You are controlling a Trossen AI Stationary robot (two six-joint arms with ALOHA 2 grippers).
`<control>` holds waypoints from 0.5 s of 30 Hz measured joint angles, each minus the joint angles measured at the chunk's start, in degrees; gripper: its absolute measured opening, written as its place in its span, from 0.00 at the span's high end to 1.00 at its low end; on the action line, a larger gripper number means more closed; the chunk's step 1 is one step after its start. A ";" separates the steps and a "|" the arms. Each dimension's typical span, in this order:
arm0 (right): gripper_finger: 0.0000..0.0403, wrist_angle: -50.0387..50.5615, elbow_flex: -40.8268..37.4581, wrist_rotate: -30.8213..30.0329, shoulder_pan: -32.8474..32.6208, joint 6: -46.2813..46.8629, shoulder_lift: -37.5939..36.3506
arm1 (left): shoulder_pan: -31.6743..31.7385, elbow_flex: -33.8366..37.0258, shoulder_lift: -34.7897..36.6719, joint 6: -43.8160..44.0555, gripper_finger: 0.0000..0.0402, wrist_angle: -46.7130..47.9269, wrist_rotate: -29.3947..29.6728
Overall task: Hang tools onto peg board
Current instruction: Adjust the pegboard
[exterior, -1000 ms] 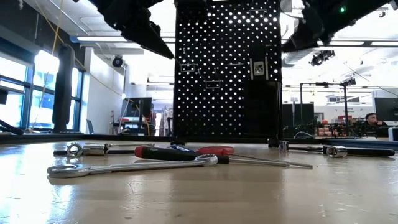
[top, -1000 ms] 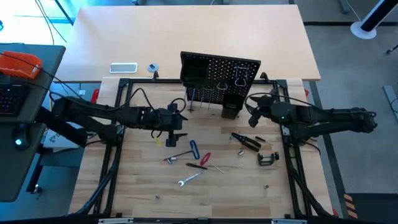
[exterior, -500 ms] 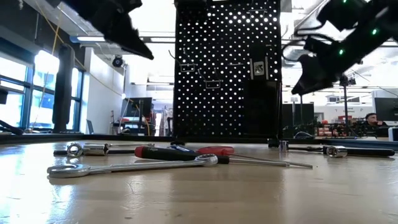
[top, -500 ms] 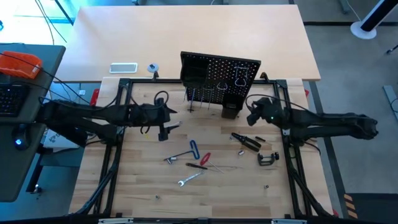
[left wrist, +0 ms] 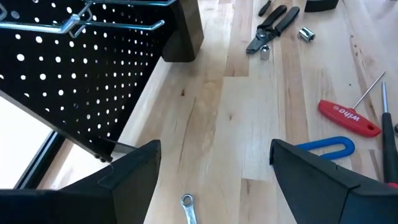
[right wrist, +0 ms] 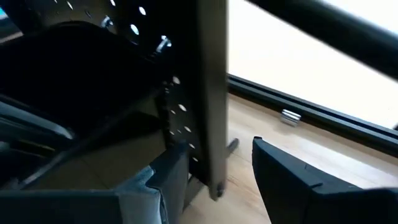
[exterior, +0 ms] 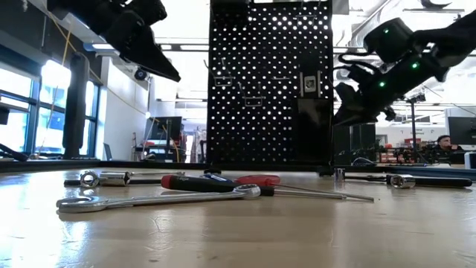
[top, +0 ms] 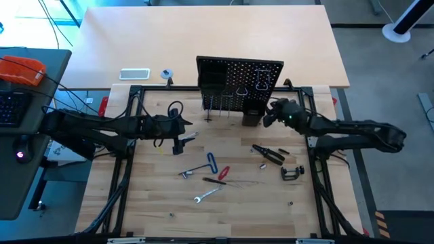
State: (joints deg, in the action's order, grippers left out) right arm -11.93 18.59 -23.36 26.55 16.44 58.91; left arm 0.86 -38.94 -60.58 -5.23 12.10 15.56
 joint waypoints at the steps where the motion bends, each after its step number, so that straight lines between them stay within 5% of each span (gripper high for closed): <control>1: 0.58 -1.15 0.00 0.61 0.37 0.00 1.03 | 0.00 -0.02 0.00 -0.31 0.27 -0.02 0.02; 15: 0.58 -14.83 1.30 5.94 1.37 0.03 13.13 | 0.85 0.01 0.00 -0.96 0.27 0.10 0.02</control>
State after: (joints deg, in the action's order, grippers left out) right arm -26.76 19.89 -17.42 27.92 16.47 72.04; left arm 1.71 -38.94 -60.58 -6.20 12.20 15.57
